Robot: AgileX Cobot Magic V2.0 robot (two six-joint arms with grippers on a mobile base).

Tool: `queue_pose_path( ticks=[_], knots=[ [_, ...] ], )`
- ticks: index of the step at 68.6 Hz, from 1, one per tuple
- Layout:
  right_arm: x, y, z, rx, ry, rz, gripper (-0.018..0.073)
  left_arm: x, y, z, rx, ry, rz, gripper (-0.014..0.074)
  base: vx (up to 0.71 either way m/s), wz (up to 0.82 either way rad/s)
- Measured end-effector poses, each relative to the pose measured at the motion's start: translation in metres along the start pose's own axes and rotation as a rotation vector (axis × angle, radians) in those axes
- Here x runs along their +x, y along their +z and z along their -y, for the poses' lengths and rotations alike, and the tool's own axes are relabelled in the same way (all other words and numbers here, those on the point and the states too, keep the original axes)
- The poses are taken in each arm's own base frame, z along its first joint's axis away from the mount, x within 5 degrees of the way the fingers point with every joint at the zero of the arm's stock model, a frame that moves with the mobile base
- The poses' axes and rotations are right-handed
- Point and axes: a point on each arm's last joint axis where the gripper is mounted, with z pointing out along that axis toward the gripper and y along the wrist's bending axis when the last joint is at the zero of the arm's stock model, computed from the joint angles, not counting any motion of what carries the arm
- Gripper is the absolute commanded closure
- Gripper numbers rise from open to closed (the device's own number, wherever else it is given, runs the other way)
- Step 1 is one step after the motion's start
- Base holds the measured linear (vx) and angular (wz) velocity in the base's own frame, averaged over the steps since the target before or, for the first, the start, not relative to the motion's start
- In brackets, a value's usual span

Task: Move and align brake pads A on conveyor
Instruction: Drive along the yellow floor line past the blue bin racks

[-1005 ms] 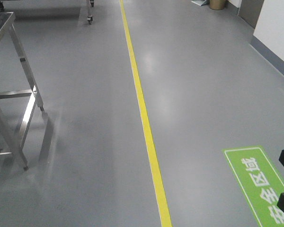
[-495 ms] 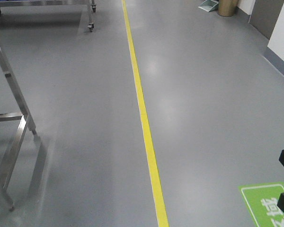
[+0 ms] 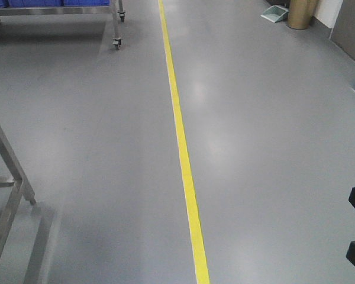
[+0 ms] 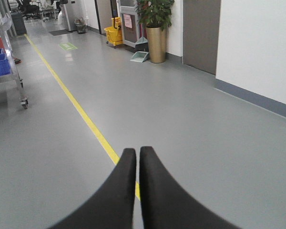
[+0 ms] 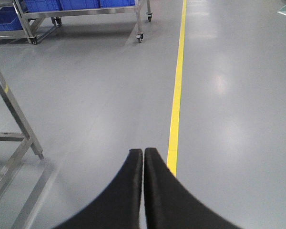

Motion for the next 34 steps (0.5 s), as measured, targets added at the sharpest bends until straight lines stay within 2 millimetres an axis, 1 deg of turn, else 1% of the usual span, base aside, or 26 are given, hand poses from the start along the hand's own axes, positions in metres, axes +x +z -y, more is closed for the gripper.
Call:
queue_pose_path(
  ticks=[34],
  knots=[
    [0.0000, 0.0000, 0.0000, 0.000, 0.000, 0.000, 0.0569, 0.0000, 0.0000, 0.0000, 0.000, 0.000, 0.000, 0.0603, 0.55, 0.10]
  ],
)
